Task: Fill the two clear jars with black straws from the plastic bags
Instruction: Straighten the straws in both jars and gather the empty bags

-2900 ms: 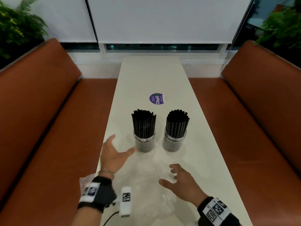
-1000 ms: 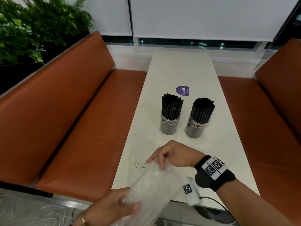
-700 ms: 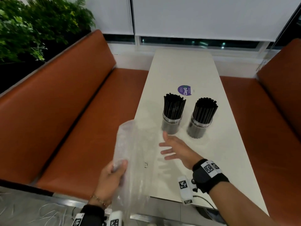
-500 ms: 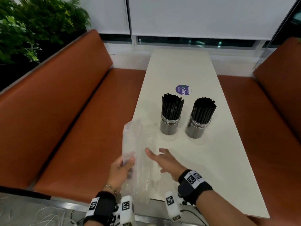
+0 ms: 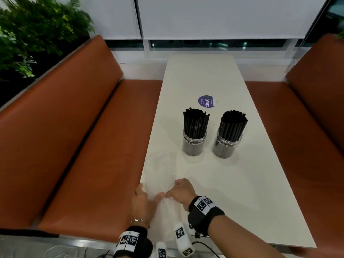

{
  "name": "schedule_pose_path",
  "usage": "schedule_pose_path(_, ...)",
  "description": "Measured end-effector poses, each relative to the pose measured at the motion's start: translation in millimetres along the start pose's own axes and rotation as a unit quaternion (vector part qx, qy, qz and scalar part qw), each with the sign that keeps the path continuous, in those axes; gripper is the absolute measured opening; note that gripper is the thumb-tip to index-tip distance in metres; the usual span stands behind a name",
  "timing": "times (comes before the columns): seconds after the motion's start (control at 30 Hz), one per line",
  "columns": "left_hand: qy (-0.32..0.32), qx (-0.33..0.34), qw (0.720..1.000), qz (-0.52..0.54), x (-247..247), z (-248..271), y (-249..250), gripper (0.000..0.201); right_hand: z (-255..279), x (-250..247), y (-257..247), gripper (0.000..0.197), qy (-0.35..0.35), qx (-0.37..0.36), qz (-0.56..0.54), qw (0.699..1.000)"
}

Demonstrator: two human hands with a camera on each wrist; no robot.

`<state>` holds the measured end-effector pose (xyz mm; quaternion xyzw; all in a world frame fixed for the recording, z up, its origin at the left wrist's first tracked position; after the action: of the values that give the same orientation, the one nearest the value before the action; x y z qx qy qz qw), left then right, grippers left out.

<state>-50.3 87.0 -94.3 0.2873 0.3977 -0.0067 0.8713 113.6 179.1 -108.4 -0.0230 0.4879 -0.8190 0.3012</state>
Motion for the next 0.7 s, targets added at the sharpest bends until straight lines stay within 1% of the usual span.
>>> schedule_pose_path(0.03, -0.017, -0.014, 1.0, 0.003, 2.0, -1.8, -1.3, 0.093, 0.6, 0.1, -1.8, 0.032, -0.009, -0.001, -0.018, 1.0)
schedule_pose_path(0.07, -0.034, -0.028, 0.999, 0.014, 1.5, -0.6, -1.0, 0.083, 0.8, 1.1, -2.5, 0.023, -0.019, -0.001, -0.042, 0.999)
schedule_pose_path(0.1, -0.054, -0.036, 0.997, 0.036, 0.8, 0.5, -1.3, 0.071, 4.1, 2.1, -5.4, 0.018, -0.037, -0.003, -0.063, 0.997)
schedule_pose_path(0.17, -0.109, -0.042, 0.984, 0.131, -2.1, 8.1, 0.5, 0.046, 10.9, 2.5, -13.1, 0.021, -0.084, -0.016, -0.084, 0.993)
schedule_pose_path(0.2, -0.143, -0.042, 0.972, 0.184, -4.2, 14.7, 2.2, 0.039, 15.7, 0.7, -18.0, 0.022, -0.11, -0.028, -0.085, 0.99)
schedule_pose_path(0.23, -0.181, -0.039, 0.955, 0.231, -5.5, 21.3, 3.2, 0.035, 20.7, -2.0, -22.7, 0.022, -0.136, -0.037, -0.083, 0.987)
schedule_pose_path(0.27, -0.223, -0.037, 0.936, 0.27, -6.1, 28.4, 4.1, 0.037, 26.0, -5.3, -26.9, 0.023, -0.159, -0.047, -0.091, 0.982)
schedule_pose_path(0.33, -0.319, -0.044, 0.88, 0.349, -7.2, 43.1, 6.2, 0.043, 37.7, -13.7, -34.9, 0.035, -0.201, -0.064, -0.109, 0.971)
schedule_pose_path(0.37, -0.36, -0.048, 0.852, 0.378, -8.4, 50.8, 7.9, 0.042, 42.8, -18.6, -38.1, 0.041, -0.22, -0.076, -0.104, 0.967)
schedule_pose_path(0.4, -0.383, -0.046, 0.837, 0.387, -10.2, 54.9, 9.4, 0.041, 50.1, -23.1, -43.3, 0.046, -0.236, -0.088, -0.093, 0.963)
schedule_pose_path(0.43, -0.395, -0.037, 0.833, 0.386, -12.4, 56.5, 11.0, 0.041, 54.8, -26.6, -46.1, 0.048, -0.25, -0.103, -0.077, 0.96)
schedule_pose_path(0.5, -0.392, -0.02, 0.841, 0.373, -15.9, 58.7, 15.2, 0.046, 64.0, -32.3, -51.7, 0.043, -0.265, -0.123, -0.062, 0.954)
schedule_pose_path(0.53, -0.388, -0.012, 0.842, 0.375, -16.4, 58.4, 16.3, 0.047, 68.0, -36.0, -54.4, 0.036, -0.259, -0.129, -0.063, 0.955)
schedule_pose_path(0.6, -0.371, 0.001, 0.846, 0.383, -16.6, 57.6, 17.9, 0.04, 70.7, -44.4, -55.4, 0.022, -0.242, -0.145, -0.072, 0.957)
schedule_pose_path(0.67, -0.337, 0.004, 0.859, 0.385, -17.3, 56.2, 17.9, 0.033, 71.4, -55.6, -55.3, 0.016, -0.216, -0.164, -0.064, 0.96)
schedule_pose_path(0.7, -0.329, -0.007, 0.862, 0.385, -15.2, 58.0, 17.9, 0.031, 71.4, -62.8, -56.4, 0.012, -0.197, -0.18, -0.047, 0.963)
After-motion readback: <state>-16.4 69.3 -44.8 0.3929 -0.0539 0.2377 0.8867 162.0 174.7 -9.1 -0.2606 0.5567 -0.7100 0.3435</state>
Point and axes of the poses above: each hand's wrist, its own z-axis away from the middle knuckle, its own x-axis out of the palm, y = z × x, the point moved 8 cm from there along -z, towards the middle knuckle, and after that the axes turned 12 degrees about -x, right-handed, at the moved point
